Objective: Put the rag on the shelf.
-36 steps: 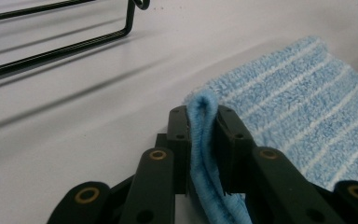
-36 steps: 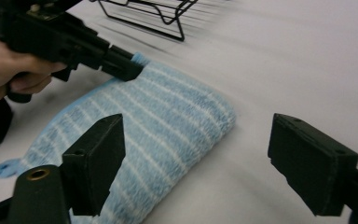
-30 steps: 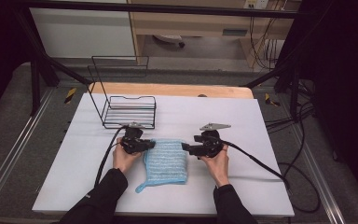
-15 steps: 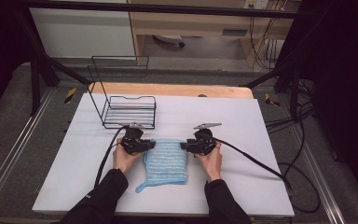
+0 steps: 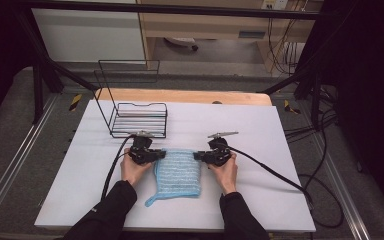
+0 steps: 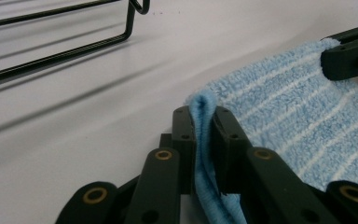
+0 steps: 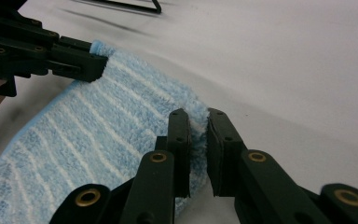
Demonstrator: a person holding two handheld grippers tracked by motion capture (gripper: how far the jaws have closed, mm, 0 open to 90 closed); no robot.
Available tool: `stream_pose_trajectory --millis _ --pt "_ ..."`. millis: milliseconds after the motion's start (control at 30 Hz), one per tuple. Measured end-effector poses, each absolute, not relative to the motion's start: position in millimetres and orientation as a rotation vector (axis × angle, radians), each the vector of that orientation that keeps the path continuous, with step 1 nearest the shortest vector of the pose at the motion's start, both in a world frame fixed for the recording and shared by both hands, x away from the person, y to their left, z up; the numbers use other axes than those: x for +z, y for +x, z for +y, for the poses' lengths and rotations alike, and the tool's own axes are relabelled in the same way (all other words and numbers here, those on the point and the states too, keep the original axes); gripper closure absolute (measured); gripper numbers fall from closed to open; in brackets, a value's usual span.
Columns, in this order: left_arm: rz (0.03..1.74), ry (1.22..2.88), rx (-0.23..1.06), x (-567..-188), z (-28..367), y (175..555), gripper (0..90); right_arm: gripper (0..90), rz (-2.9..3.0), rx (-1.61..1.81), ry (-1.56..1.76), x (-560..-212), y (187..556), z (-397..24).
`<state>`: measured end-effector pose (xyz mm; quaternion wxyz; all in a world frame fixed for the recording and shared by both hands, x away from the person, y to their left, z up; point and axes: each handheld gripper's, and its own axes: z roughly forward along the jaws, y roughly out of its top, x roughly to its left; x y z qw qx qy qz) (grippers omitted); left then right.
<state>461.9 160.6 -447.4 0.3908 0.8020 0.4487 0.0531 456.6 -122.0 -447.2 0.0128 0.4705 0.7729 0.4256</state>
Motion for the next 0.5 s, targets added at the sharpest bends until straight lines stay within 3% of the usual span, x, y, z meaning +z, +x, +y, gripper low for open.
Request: stream_pose_trajectory --millis 500 --pt "1.077 1.951 0.146 -425.5 171.1 446.5 81.6 81.7 2.33 1.452 1.393 -424.5 438.9 -127.5"
